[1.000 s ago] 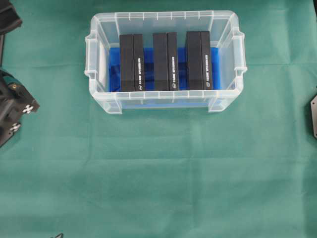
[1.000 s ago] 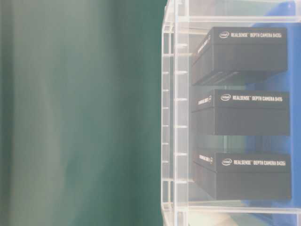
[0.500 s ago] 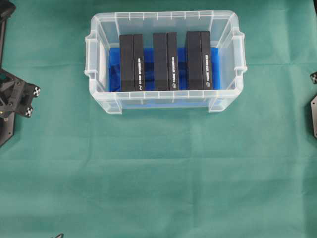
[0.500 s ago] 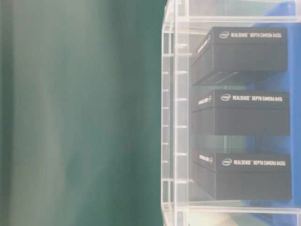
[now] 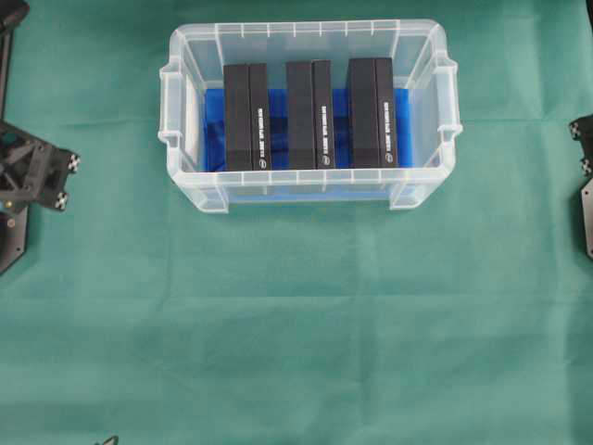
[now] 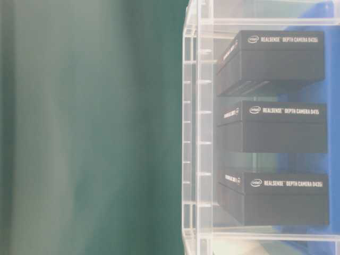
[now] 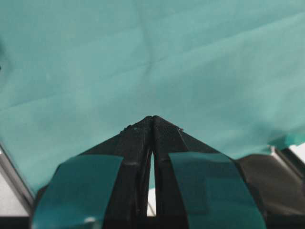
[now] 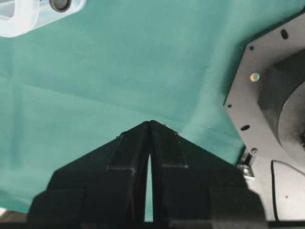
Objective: Take out the box from the case.
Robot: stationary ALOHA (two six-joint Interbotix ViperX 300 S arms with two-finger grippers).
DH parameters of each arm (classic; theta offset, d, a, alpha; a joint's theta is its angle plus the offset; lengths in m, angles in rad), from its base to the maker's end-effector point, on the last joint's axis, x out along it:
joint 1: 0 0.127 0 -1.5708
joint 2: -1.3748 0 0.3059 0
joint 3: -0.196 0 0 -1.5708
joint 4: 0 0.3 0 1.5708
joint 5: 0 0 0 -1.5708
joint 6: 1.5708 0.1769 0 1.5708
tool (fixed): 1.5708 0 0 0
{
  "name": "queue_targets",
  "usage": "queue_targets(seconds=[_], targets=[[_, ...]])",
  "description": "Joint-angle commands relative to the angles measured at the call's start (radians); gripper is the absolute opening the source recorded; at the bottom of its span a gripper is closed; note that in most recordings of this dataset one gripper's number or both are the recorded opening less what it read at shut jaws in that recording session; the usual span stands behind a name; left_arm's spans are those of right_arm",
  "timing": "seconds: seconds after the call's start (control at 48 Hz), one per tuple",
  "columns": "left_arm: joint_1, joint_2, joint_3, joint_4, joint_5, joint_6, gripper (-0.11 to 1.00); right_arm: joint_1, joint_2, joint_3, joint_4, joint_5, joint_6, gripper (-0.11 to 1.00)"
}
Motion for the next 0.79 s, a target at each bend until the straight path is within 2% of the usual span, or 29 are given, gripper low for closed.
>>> queue_targets(seconds=[0.0, 0.125, 0.229, 0.417, 0.542, 0.688, 0.771], targets=[[0.025, 0.003, -0.028, 0.002, 0.002, 0.006, 0.00, -0.002, 0.000, -0.026, -0.003, 0.003, 0.003, 0.02], [0.044, 0.002, -0.028, 0.002, 0.005, 0.023, 0.00, -0.002, 0.000, -0.026, -0.005, 0.000, 0.003, 0.02], [0.054, -0.003, -0.026, 0.002, 0.015, 0.064, 0.00, -0.008, 0.002, -0.025, -0.011, -0.002, 0.000, 0.02], [0.126, -0.003, -0.026, 0.000, 0.041, 0.109, 0.00, -0.072, 0.009, -0.021, -0.014, -0.002, -0.017, 0.02], [0.198, -0.003, -0.028, -0.002, 0.066, 0.161, 0.00, -0.135, 0.018, -0.018, -0.014, -0.003, -0.080, 0.02], [0.279, -0.003, -0.029, -0.002, 0.077, 0.273, 0.00, -0.236, 0.038, -0.018, -0.009, -0.020, -0.195, 0.02], [0.331, -0.002, -0.031, -0.003, 0.077, 0.305, 0.00, -0.296, 0.049, -0.020, -0.008, -0.034, -0.252, 0.02]])
